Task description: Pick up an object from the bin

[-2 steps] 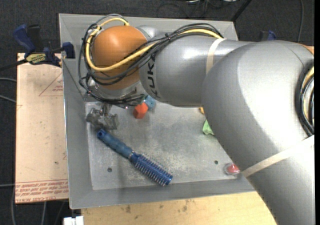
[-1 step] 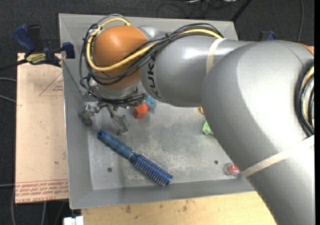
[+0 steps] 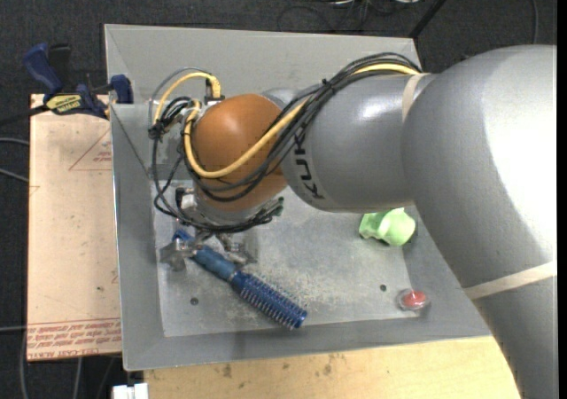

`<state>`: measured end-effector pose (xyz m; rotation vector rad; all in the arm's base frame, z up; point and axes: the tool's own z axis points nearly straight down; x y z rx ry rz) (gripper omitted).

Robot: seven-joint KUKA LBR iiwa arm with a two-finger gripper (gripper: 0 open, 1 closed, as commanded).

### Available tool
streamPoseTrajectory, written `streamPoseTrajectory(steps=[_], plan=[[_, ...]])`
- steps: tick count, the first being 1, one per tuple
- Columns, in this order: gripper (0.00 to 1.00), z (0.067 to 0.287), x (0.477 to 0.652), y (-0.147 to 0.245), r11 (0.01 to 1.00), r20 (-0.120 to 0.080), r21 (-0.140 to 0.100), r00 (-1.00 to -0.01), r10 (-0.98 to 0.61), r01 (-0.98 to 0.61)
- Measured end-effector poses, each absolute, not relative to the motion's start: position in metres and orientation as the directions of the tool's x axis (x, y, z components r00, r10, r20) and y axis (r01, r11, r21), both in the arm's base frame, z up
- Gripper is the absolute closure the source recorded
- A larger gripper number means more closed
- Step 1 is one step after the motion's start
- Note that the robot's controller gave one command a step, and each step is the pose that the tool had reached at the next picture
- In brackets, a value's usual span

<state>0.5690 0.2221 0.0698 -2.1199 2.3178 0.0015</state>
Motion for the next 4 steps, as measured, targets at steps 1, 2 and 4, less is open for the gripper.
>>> streamPoseTrajectory(steps=[1,2,4], plan=[[0.0,0.07,0.576,0.14,0.013,0.002,0.0,-0.013,-1.0,-1.0],[0.0,0.07,0.606,0.149,-0.122,-0.003,-0.003,0.122,-0.993,-0.993],[1.0,0.254,0.597,0.165,-0.074,-0.005,-0.009,0.074,-0.997,-0.997]])
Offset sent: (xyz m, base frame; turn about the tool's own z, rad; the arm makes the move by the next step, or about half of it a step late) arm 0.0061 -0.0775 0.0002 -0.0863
